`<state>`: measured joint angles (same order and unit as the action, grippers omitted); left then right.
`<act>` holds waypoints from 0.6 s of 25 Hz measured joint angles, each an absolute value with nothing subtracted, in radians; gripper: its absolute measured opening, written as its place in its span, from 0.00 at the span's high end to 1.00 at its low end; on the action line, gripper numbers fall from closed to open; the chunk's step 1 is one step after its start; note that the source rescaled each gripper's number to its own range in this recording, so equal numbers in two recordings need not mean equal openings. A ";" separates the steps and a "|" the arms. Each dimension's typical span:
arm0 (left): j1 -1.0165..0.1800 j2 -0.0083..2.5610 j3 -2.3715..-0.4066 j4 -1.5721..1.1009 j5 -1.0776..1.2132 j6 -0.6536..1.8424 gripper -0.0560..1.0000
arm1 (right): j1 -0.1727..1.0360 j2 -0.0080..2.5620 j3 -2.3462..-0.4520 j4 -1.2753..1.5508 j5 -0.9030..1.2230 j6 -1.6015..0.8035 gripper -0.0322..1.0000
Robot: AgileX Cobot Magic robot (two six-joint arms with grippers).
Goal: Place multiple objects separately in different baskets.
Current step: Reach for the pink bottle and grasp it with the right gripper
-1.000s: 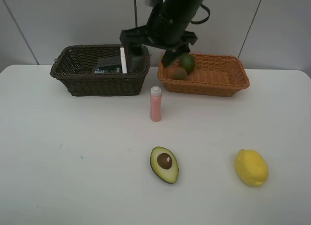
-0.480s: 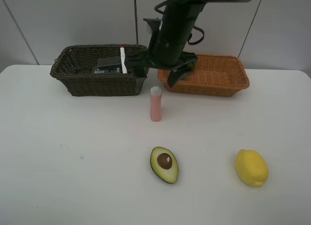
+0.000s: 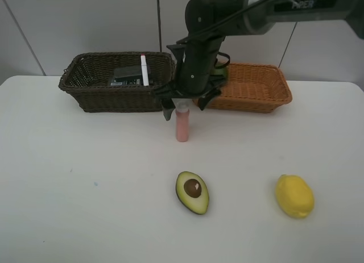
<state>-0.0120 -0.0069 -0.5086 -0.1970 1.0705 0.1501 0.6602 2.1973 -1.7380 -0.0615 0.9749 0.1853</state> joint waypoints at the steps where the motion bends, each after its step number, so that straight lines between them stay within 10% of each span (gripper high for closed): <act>1: -0.012 -0.007 -0.509 -0.197 1.071 0.150 0.00 | 0.658 2.207 -1.738 -0.061 0.956 0.185 0.00; 15: -0.012 -0.007 -0.509 -0.197 1.071 0.150 0.00 | 0.624 2.272 -1.738 -0.085 0.853 0.185 0.15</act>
<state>-0.0120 -0.0069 -0.5086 -0.1970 1.0705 0.1501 0.6243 2.2722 -1.7380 -0.0851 0.8529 0.1853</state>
